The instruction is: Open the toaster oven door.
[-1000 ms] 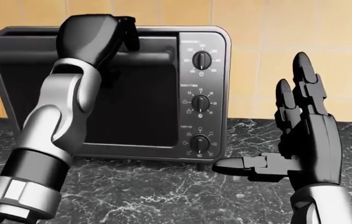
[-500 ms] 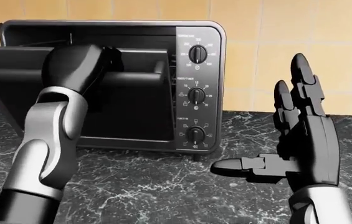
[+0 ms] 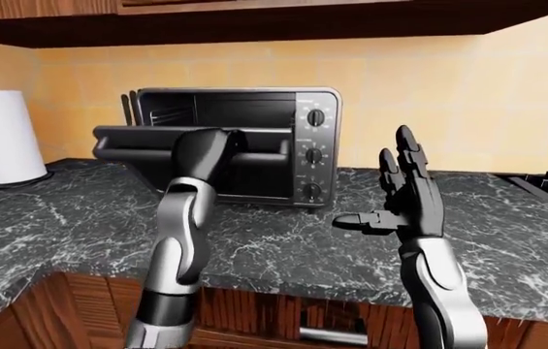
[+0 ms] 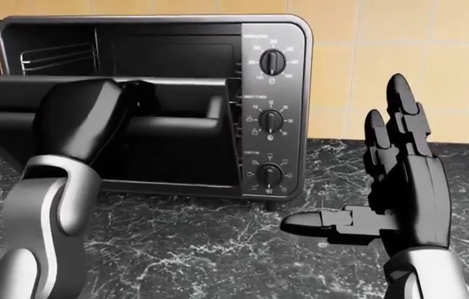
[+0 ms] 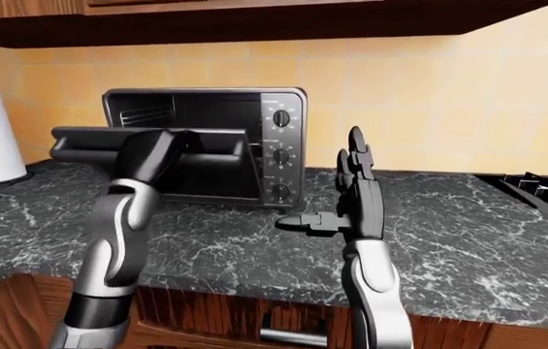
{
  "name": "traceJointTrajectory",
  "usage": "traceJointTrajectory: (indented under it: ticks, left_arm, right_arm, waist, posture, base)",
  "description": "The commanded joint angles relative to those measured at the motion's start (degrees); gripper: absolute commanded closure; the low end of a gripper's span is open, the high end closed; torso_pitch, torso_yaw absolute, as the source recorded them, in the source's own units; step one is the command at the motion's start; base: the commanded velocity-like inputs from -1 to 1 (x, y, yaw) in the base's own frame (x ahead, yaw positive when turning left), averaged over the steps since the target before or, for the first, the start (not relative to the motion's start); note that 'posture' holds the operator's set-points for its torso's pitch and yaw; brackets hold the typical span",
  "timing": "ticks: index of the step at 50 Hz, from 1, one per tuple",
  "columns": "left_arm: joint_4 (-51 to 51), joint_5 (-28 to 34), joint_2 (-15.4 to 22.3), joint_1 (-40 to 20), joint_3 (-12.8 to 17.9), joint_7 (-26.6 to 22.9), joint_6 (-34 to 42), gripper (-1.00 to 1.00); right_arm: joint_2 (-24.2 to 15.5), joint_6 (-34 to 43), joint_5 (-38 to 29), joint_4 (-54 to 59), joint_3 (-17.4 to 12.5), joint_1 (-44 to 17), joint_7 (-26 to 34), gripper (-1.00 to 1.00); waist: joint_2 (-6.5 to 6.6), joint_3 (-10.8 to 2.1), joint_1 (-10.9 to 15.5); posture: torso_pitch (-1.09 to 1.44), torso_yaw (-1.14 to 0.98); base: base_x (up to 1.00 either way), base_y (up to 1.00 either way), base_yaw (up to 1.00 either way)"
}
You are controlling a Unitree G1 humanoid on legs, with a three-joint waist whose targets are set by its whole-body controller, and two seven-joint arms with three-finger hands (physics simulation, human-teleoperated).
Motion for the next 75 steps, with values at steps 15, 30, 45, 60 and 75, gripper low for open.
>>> traceJointTrajectory:
  ticks: [15, 30, 45, 60, 75]
  left_arm:
    - [-10.21, 1.01, -0.42, 10.7, 1.43, -6.46, 1.27, 0.13]
    - [-25.61, 2.23, -1.86, 21.12, 1.79, -11.53, 0.14, 0.17]
    - [-39.7, 2.93, -4.5, 33.71, -0.13, -15.54, -3.44, 0.16]
    - [-49.7, 0.4, -5.49, 44.89, 0.58, -20.28, -8.0, -0.11]
    - [-54.5, -1.98, -6.56, 52.76, 2.45, -22.14, -13.61, -0.51]
  right_arm:
    - [-0.15, -2.0, 0.07, -1.25, -0.03, -1.44, 0.03, -1.0]
    - [-0.21, -0.76, 0.16, -2.69, -0.15, -1.35, -0.22, -1.0]
    - [-0.16, -0.51, 0.16, -2.9, -0.14, -1.33, -0.35, -1.0]
    - [-0.12, -1.14, 0.19, -2.54, -0.17, -1.08, -0.33, -1.0]
    - [-0.1, -0.68, 0.23, -3.24, -0.17, -0.94, -0.49, -1.0]
  waist:
    - [-0.32, 0.98, 0.31]
    - [-0.11, 1.21, -0.07]
    - [0.04, 0.22, -0.63]
    - [0.37, 0.02, -1.01]
    - [0.21, 0.25, -1.08]
  posture:
    - [-0.65, 0.0]
    - [-0.65, 0.0]
    - [-0.65, 0.0]
    - [-0.65, 0.0]
    - [-0.65, 0.0]
  base:
    - [0.0, 0.0, 0.0]
    - [0.0, 0.0, 0.0]
    - [0.0, 0.0, 0.0]
    - [0.0, 0.0, 0.0]
    - [0.0, 0.0, 0.0]
